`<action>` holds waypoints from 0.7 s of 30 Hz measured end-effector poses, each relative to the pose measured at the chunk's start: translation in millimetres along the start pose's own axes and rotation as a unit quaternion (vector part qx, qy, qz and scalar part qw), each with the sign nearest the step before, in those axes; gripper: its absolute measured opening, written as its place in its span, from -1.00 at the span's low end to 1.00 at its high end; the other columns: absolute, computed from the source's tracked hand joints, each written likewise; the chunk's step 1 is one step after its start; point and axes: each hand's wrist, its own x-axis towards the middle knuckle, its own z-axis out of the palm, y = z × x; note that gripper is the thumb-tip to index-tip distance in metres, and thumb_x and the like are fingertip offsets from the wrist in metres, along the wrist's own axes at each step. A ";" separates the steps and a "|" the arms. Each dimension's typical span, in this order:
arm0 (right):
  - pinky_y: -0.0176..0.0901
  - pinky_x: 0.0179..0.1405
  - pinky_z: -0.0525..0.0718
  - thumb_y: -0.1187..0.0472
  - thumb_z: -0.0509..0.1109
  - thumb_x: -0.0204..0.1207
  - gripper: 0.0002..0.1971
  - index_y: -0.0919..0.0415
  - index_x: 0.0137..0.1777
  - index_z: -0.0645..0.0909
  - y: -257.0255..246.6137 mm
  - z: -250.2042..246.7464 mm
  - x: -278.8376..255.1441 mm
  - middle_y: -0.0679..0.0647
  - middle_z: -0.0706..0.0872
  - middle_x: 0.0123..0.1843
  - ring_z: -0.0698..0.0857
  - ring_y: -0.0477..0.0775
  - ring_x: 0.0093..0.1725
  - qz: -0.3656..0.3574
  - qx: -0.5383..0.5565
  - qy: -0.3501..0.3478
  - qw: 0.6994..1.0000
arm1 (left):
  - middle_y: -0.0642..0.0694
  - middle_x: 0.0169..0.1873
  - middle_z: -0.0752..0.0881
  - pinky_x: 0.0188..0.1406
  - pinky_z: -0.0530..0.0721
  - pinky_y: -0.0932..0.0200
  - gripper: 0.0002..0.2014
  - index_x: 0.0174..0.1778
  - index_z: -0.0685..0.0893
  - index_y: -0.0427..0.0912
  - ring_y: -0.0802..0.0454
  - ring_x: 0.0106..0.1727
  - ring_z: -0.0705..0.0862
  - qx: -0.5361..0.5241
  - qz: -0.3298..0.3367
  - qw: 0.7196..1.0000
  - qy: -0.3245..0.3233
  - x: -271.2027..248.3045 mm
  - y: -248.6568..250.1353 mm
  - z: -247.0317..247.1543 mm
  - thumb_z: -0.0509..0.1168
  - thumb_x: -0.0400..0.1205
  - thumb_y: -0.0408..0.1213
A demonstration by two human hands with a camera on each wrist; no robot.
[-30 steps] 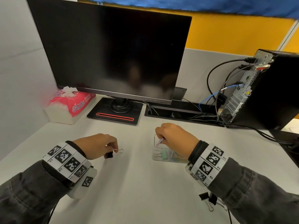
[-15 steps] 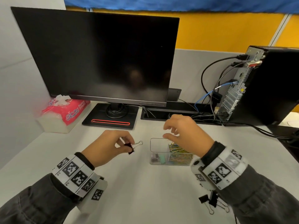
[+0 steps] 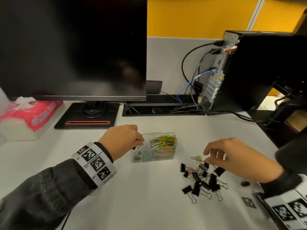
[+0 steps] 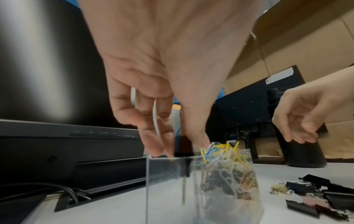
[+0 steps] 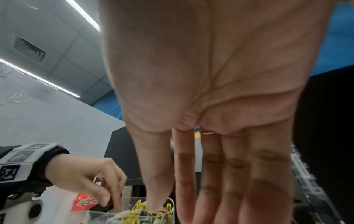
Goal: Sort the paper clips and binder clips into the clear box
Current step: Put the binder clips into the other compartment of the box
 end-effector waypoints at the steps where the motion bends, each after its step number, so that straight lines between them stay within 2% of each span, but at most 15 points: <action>1: -0.36 -0.25 0.63 -0.06 0.38 0.52 -0.92 -0.21 -0.02 0.63 1.9 2.3 -0.9 -0.24 0.67 -0.21 0.67 -0.21 -0.22 0.003 0.004 -0.003 1.000 | 0.11 0.13 0.61 -0.11 0.55 0.15 -0.69 0.32 0.61 0.18 0.06 0.15 0.63 0.010 0.005 1.000 -0.003 1.6 2.1 0.1 0.09 0.72 0.03; 4: -0.35 -0.18 0.64 0.03 0.40 0.53 -0.92 -0.15 -0.01 0.67 1.6 14.9 1.4 -0.22 0.66 -0.17 0.66 -0.19 -0.20 -0.012 0.009 -0.021 1.000 | 0.10 0.20 0.64 0.01 0.61 0.12 -0.69 0.36 0.55 0.14 0.06 0.22 0.61 0.023 0.009 1.000 -0.006 3.3 3.4 2.5 0.12 0.72 -0.02; 6: -0.31 -0.07 0.64 0.07 0.42 0.51 -0.90 -0.13 0.00 0.68 -4.9 26.3 4.9 -0.21 0.65 -0.12 0.64 -0.20 -0.13 -0.035 0.003 -0.040 0.999 | 0.06 0.18 0.68 0.04 0.64 0.11 -0.70 0.36 0.53 0.14 0.04 0.18 0.63 0.012 0.002 1.000 -0.004 1.4 3.3 4.4 0.12 0.71 -0.01; 9: -0.25 0.12 0.58 -0.01 0.46 0.43 -0.69 -0.10 0.18 0.64 -19.0 47.2 11.0 -0.20 0.61 0.10 0.55 -0.22 0.08 -0.089 -0.013 -0.087 0.992 | 0.08 0.01 0.69 -0.10 0.60 0.17 -0.71 0.31 0.55 0.17 0.07 -0.04 0.61 -0.009 -0.008 1.000 0.008 -2.1 2.2 5.5 0.09 0.71 0.04; 11: -0.16 0.17 0.55 -0.01 0.49 0.40 -0.56 -0.07 0.29 0.57 -26.9 60.6 14.3 -0.13 0.58 0.20 0.51 -0.11 0.19 -0.116 -0.046 -0.132 0.983 | 0.15 -0.14 0.63 -0.17 0.52 0.22 -0.75 0.24 0.60 0.18 0.14 -0.14 0.51 -0.025 -0.010 0.999 0.018 -5.2 1.8 5.2 0.11 0.71 0.02; 13: -0.14 0.01 0.53 0.01 0.50 0.39 -0.56 0.00 0.27 0.56 -32.2 67.7 16.7 -0.04 0.58 0.19 0.54 0.02 0.15 -0.126 -0.089 -0.158 0.975 | 0.19 -0.12 0.68 -0.14 0.59 0.20 -0.76 0.19 0.63 0.18 0.16 -0.10 0.59 -0.044 -0.008 0.999 0.025 -9.5 0.3 5.2 0.13 0.70 0.02; 15: -0.14 -0.11 0.48 0.03 0.50 0.40 -0.66 0.04 0.15 0.59 -33.5 68.6 18.9 -0.01 0.59 0.10 0.57 0.06 0.05 -0.135 -0.106 -0.159 0.972 | 0.21 -0.04 0.71 -0.10 0.67 0.17 -0.78 0.17 0.64 0.19 0.20 -0.09 0.65 -0.072 -0.006 0.997 0.037 -14.2 -2.6 7.0 0.15 0.69 0.02; 18: -0.06 -0.06 0.60 0.11 0.49 0.41 -0.77 0.07 0.03 0.59 -31.5 63.5 22.9 -0.02 0.60 -0.03 0.57 0.03 -0.05 -0.133 -0.058 -0.168 0.975 | 0.29 -0.04 0.64 -0.13 0.71 0.17 -0.79 0.20 0.59 0.24 0.28 -0.15 0.66 -0.128 -0.011 0.989 0.080 -21.9 -11.0 8.2 0.21 0.66 -0.01; 21: -0.19 -0.13 0.60 0.12 0.48 0.43 -0.88 0.08 -0.07 0.66 -39.8 44.6 30.6 -0.02 0.67 -0.17 0.57 -0.09 -0.21 -0.152 0.007 -0.135 0.979 | 0.28 0.01 0.60 -0.11 0.73 0.22 -0.68 0.31 0.50 0.26 0.31 -0.14 0.65 -0.160 -0.035 0.981 0.107 -29.0 -25.2 9.6 0.26 0.63 -0.03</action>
